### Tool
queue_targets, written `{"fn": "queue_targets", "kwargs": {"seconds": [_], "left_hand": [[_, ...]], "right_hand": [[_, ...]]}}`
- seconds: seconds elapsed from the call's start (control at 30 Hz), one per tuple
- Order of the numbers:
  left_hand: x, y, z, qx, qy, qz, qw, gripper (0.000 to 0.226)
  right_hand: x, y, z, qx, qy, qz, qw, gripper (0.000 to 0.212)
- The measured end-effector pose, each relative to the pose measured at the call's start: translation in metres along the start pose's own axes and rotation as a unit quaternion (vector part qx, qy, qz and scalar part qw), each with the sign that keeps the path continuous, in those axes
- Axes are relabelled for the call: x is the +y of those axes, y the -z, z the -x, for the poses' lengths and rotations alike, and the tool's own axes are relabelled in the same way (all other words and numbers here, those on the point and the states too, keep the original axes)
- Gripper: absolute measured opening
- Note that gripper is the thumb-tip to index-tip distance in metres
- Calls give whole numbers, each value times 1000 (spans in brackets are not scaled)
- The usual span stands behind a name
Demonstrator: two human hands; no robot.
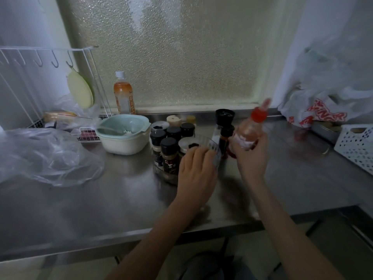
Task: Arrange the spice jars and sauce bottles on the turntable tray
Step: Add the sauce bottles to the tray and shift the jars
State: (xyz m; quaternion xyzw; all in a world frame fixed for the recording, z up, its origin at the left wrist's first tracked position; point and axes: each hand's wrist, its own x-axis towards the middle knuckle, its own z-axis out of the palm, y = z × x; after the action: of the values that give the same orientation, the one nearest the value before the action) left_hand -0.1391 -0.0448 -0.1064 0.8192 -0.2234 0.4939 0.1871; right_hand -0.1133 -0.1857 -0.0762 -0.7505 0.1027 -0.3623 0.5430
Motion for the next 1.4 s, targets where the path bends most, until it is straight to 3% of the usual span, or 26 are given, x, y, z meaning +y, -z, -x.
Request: {"fn": "queue_targets", "kwargs": {"seconds": [0.07, 0.2, 0.37, 0.43, 0.47, 0.53, 0.6, 0.63, 0.77, 0.83, 0.9, 1.0, 1.1, 1.2, 1.3, 1.4], "left_hand": [[-4, -1, 5, 13, -7, -32, 999, 20], [-13, 0, 10, 10, 69, -63, 996, 26], [-23, 7, 8, 6, 178, -3, 984, 34], [-19, 11, 6, 17, 188, 32, 981, 39], [-17, 12, 6, 18, 191, 43, 981, 45], [-17, 13, 6, 15, 206, 43, 978, 56], [-18, 12, 7, 17, 230, 35, 972, 59], [-18, 12, 7, 20, 241, 33, 970, 58], [-15, 8, 7, -3, 260, 36, 965, 53], [-19, 6, 7, -27, 285, 60, 956, 58], [-23, 2, 7, -24, 306, 87, 948, 63], [-26, -1, 9, -30, 314, 92, 945, 63], [-26, -5, 10, -36, 314, 86, 945, 64], [-24, -4, 8, -22, 311, 87, 946, 63], [-22, -2, 7, -3, 326, 98, 940, 60], [-22, 0, 6, 9, 333, 103, 937, 58]], "right_hand": [[-20, -2, 6, -28, 33, -47, 998, 54], [-34, -31, 19, -209, 12, 0, 978, 59], [-23, -43, 35, -329, -1, 58, 943, 66], [-26, -39, 34, -360, -39, -1, 932, 64], [-24, -35, 30, -340, -55, -40, 938, 63], [-20, -24, 13, -204, -45, -90, 974, 54], [-9, -16, -11, -72, -15, -34, 997, 56], [-4, -16, -23, -54, -12, 12, 998, 65], [10, -36, -52, -118, -42, 112, 986, 111], [8, -49, -62, -118, -18, 105, 987, 119], [3, -57, -71, -121, 14, 140, 983, 111], [-2, -64, -79, -150, 61, 277, 947, 83], [-3, -68, -88, -162, 79, 341, 922, 63], [-9, -71, -101, -157, 91, 386, 905, 65], [-16, -80, -111, -184, 95, 444, 872, 80], [-20, -89, -114, -203, 85, 470, 855, 64]]}}
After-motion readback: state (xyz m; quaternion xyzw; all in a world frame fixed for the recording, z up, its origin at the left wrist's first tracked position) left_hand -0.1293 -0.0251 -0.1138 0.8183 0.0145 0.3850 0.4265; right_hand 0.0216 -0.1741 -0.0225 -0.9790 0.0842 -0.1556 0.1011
